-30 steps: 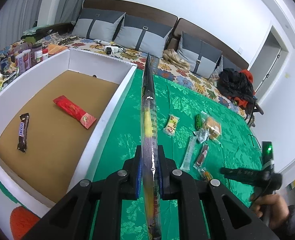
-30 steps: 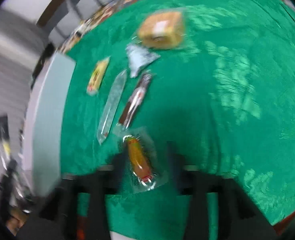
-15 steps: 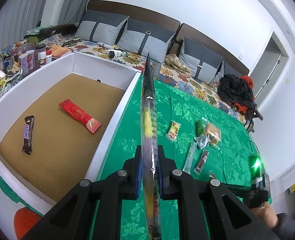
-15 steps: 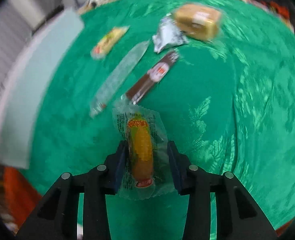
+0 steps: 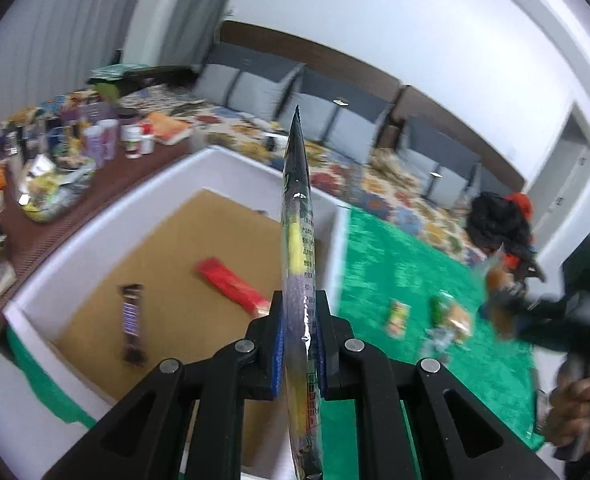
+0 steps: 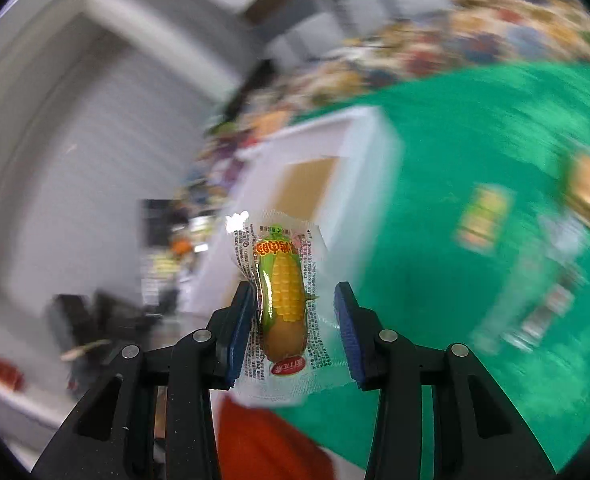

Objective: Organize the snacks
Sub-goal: 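Carry both packs over the white box and open both tools to drop them, then bring both tools back over the remaining snacks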

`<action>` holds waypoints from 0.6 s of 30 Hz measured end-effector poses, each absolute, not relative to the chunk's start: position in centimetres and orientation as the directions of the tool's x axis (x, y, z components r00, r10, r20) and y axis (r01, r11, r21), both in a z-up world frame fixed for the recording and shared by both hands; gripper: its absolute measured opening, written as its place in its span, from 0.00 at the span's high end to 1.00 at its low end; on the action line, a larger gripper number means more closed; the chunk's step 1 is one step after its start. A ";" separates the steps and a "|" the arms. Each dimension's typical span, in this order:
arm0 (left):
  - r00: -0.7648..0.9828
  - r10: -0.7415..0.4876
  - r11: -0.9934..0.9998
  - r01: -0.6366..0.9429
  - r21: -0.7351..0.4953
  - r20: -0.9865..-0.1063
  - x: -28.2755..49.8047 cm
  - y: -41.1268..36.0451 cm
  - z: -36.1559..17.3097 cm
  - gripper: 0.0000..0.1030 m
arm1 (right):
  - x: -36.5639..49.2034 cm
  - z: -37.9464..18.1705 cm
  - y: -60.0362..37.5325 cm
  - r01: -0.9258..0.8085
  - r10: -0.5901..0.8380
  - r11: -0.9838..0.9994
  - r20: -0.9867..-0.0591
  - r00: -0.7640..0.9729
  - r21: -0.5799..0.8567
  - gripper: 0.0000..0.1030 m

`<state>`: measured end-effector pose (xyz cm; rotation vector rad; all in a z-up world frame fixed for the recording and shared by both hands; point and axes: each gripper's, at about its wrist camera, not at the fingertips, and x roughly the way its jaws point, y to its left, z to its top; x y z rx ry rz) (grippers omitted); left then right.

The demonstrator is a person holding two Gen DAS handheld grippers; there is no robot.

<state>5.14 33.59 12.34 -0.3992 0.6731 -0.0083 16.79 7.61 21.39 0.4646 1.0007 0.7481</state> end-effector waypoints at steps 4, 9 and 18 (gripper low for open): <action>0.749 -0.063 0.926 -0.203 -0.319 -0.660 5.9 37.3 10.6 0.89 | 15.5 21.2 17.7 -0.471 0.778 0.622 -0.563 0.280 0.625 0.55; 0.655 0.001 0.921 -0.296 -0.255 -0.755 7.7 39.1 6.6 0.43 | 16.0 18.0 23.2 -0.471 0.751 0.647 -0.607 0.260 0.599 0.29; 0.695 0.028 0.912 -0.313 -0.267 -0.719 6.5 37.2 6.1 0.07 | 18.0 10.0 13.5 -0.404 0.553 0.830 -0.662 0.506 0.384 0.29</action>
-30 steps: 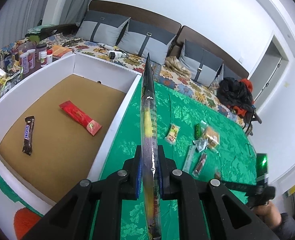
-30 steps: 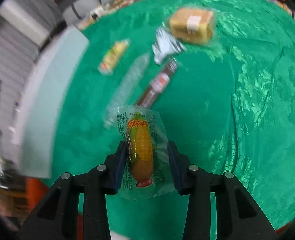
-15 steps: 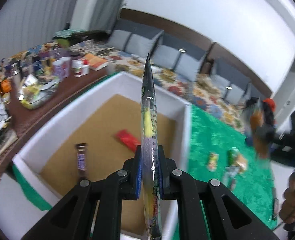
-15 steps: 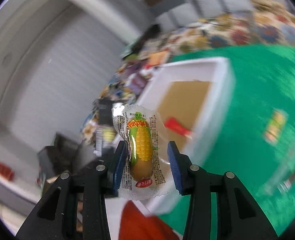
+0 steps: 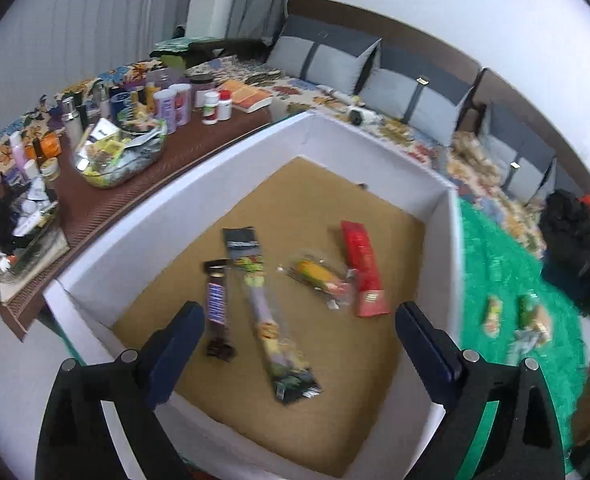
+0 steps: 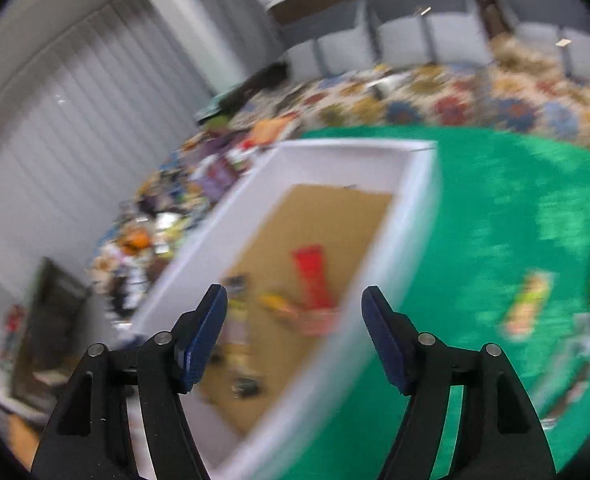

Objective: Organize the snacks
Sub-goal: 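Bring both tools back over the remaining snacks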

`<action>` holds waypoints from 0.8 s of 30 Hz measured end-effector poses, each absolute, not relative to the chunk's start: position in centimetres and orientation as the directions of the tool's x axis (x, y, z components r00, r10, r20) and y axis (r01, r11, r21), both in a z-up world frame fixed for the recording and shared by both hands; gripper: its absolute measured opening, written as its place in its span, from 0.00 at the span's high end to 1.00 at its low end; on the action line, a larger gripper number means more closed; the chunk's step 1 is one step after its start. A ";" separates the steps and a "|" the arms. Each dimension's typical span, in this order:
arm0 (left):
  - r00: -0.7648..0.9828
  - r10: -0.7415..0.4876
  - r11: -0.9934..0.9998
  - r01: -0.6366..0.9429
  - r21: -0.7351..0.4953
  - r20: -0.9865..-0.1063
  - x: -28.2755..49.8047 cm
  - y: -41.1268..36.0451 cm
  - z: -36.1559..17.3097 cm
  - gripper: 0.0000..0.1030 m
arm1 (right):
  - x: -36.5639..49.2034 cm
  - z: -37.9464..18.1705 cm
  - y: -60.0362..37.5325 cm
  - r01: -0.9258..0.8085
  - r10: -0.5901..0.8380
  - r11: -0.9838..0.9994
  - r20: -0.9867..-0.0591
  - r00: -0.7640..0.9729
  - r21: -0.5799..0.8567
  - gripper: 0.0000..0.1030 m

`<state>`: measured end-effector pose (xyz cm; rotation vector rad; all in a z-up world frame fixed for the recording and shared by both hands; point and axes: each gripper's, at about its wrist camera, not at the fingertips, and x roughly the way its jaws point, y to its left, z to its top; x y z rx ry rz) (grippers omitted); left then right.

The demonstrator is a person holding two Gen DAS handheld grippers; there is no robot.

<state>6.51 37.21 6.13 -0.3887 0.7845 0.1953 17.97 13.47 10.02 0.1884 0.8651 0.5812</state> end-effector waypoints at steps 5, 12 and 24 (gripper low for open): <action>0.739 -0.134 0.930 -0.136 -0.341 -0.661 5.7 29.5 8.0 0.07 | 14.9 4.7 3.3 -0.280 0.217 0.960 -0.681 0.699 0.019 0.29; 0.659 -0.316 0.942 0.132 -0.309 -0.683 6.4 15.1 5.9 0.03 | 10.1 -2.3 -14.0 0.041 -0.141 0.988 -0.752 0.644 -0.150 0.29; 0.600 -0.177 0.984 0.102 -0.145 -0.780 12.0 7.1 -5.0 0.04 | 11.2 -5.0 -23.5 0.203 -0.195 0.975 -0.781 0.594 -0.089 0.25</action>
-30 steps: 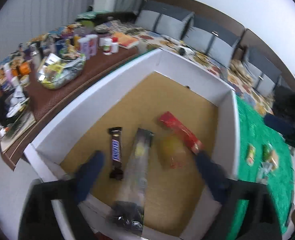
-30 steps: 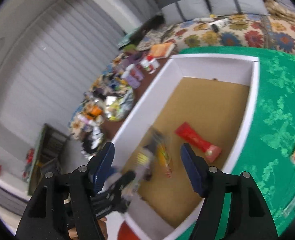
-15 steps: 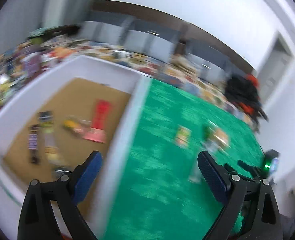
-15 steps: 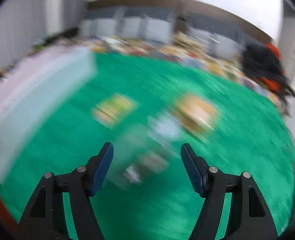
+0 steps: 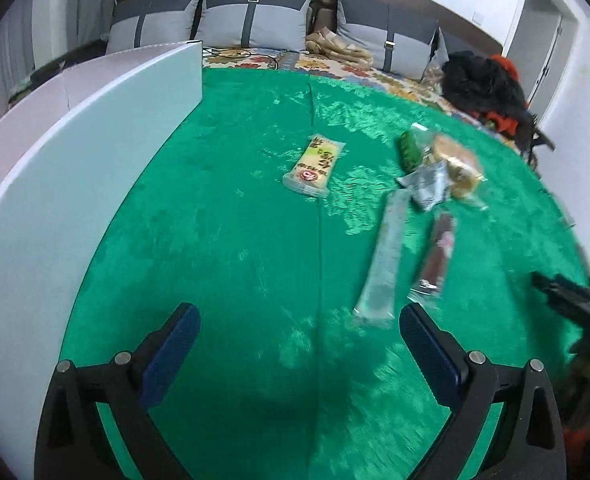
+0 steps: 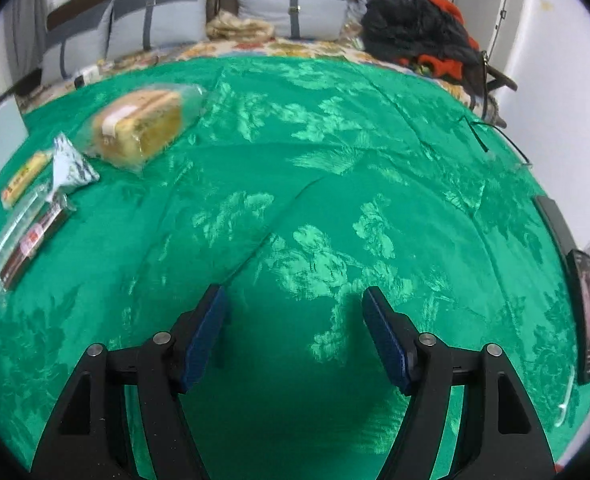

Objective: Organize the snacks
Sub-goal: 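Bring both tools back over the remaining snacks, then move the left tool to the yellow rice cake pack and close on it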

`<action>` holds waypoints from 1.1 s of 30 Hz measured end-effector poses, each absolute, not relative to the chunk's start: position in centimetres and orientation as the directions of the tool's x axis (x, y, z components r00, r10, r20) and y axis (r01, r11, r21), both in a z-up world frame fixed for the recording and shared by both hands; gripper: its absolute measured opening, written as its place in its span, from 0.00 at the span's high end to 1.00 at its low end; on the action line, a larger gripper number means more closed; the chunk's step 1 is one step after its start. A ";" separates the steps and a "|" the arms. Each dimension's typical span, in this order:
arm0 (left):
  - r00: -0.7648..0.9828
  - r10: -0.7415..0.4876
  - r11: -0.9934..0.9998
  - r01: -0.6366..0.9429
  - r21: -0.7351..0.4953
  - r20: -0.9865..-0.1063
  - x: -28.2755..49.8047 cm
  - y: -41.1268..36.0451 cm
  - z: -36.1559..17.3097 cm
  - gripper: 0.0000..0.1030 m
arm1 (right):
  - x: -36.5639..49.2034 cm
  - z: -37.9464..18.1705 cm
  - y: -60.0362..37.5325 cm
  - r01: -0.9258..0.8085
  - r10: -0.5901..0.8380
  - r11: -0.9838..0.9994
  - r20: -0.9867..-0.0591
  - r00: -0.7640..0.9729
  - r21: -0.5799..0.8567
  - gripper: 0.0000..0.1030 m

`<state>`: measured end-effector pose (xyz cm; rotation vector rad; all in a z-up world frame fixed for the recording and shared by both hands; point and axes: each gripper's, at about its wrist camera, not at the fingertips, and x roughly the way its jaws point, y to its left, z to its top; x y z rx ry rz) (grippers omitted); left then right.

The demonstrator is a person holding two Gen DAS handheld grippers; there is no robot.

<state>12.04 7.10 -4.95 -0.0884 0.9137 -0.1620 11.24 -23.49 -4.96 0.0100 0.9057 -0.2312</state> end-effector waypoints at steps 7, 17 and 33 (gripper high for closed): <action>0.585 -0.112 0.994 0.074 -0.084 -0.803 14.0 7.4 -7.8 0.04 | 10.9 -5.8 -24.7 0.230 -0.141 0.973 -0.791 0.596 0.000 0.17; 0.599 -0.105 0.994 0.060 -0.087 -0.794 14.4 7.9 -8.5 0.01 | 11.1 -5.9 -24.4 0.241 -0.158 0.970 -0.791 0.591 -0.013 0.15; 0.602 -0.118 0.993 0.061 -0.102 -0.790 14.2 8.0 -8.3 0.01 | 11.1 -5.9 -24.5 0.241 -0.156 0.970 -0.791 0.592 -0.011 0.15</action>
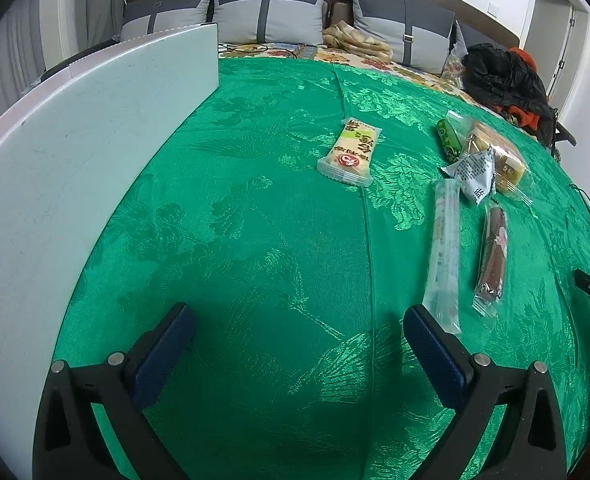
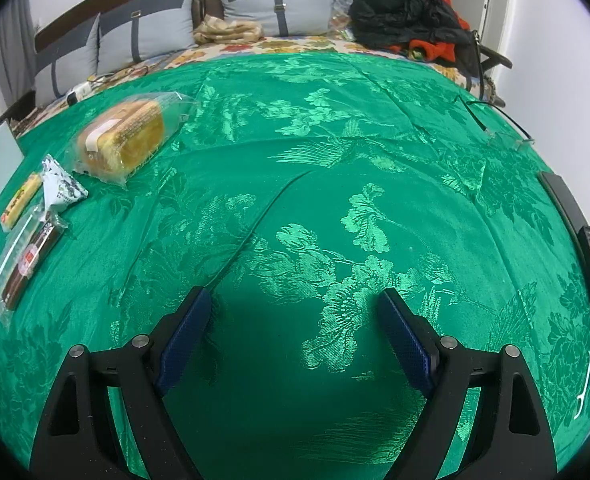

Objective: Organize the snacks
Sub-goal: 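Move the left tool to the yellow rice cake pack and close on it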

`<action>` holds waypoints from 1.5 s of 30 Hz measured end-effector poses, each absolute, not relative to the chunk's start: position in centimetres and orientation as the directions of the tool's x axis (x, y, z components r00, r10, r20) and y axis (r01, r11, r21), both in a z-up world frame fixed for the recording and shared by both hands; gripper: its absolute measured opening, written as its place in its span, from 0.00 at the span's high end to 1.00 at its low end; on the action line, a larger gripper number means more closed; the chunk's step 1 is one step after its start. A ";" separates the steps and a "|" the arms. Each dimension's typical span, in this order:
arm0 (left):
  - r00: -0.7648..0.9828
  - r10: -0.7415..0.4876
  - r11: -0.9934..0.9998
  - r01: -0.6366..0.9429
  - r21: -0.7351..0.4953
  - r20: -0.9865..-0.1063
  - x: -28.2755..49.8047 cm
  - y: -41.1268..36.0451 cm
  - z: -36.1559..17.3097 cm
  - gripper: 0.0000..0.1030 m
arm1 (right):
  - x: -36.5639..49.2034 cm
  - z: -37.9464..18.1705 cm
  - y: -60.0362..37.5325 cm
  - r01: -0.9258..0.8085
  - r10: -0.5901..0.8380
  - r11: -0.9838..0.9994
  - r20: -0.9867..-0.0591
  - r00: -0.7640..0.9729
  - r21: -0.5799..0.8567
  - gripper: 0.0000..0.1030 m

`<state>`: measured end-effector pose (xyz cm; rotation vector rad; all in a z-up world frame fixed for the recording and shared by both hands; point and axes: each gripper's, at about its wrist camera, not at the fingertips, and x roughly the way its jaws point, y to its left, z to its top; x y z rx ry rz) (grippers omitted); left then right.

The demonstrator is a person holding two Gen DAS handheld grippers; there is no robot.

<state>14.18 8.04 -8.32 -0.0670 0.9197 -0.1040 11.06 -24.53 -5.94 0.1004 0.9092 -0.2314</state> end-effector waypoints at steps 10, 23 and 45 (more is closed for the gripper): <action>0.601 -0.115 0.993 0.061 -0.098 -0.791 14.1 8.1 -8.3 0.01 | 11.0 -5.9 -24.5 0.241 -0.155 0.970 -0.791 0.592 -0.011 0.15; 0.600 -0.113 0.994 0.062 -0.095 -0.792 14.1 8.1 -8.3 0.01 | 11.0 -5.9 -24.6 0.241 -0.154 0.971 -0.791 0.592 -0.009 0.15; 0.594 -0.161 0.987 0.086 -0.137 -0.788 18.6 9.6 -3.4 0.01 | 11.0 -5.9 -24.6 0.241 -0.153 0.971 -0.791 0.592 -0.008 0.15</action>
